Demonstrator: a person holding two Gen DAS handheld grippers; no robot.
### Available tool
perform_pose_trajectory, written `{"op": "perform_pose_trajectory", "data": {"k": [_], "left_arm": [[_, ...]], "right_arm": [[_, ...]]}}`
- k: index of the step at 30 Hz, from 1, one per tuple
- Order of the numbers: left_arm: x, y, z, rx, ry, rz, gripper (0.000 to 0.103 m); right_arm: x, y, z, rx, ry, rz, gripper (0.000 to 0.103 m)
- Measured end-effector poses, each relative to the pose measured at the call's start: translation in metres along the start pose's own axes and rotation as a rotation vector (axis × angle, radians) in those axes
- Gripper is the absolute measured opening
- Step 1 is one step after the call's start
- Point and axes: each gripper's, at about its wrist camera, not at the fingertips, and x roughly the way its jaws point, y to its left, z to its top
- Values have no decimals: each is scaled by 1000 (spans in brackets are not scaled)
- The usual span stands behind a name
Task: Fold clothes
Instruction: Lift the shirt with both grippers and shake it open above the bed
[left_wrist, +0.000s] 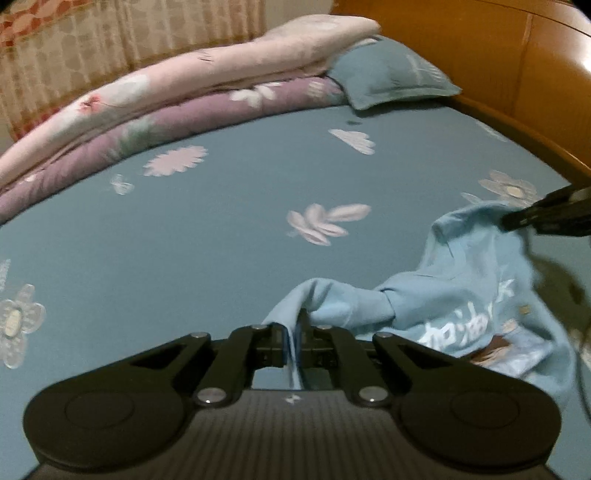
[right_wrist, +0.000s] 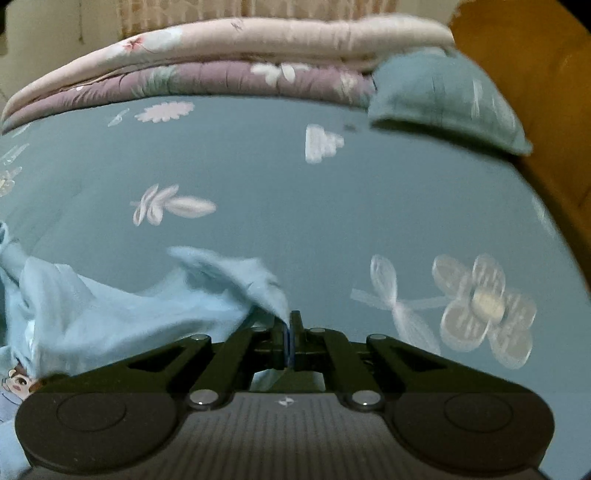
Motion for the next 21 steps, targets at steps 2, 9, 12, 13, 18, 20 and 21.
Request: {"op": "perform_pose_trajectory", "data": {"k": [2,9,12,13,18,20,21], "left_arm": [[5,14,7,6,0,46,1],[43,47,25,-8,76,92,1],[62,51,29,-6,115,105,2],[69,53,30,-5,128,109,2],[101,60,37,0,194,131,2],[112,61,36,2,221,135,2],[114,61,31,-2,230,127,2]], "right_arm": [[1,1,15,-29,-14,-26,3],[26,-6,57,-14,-17,-74,3],[37,-10,72,3,-15,-93,3],[42,-11,76,11,-11,-92,3],[77,-8,80,22,69,-99,4],[86,-6,73,3,90,-111,4],[88,-4,69,-15,102,-112,6]]}}
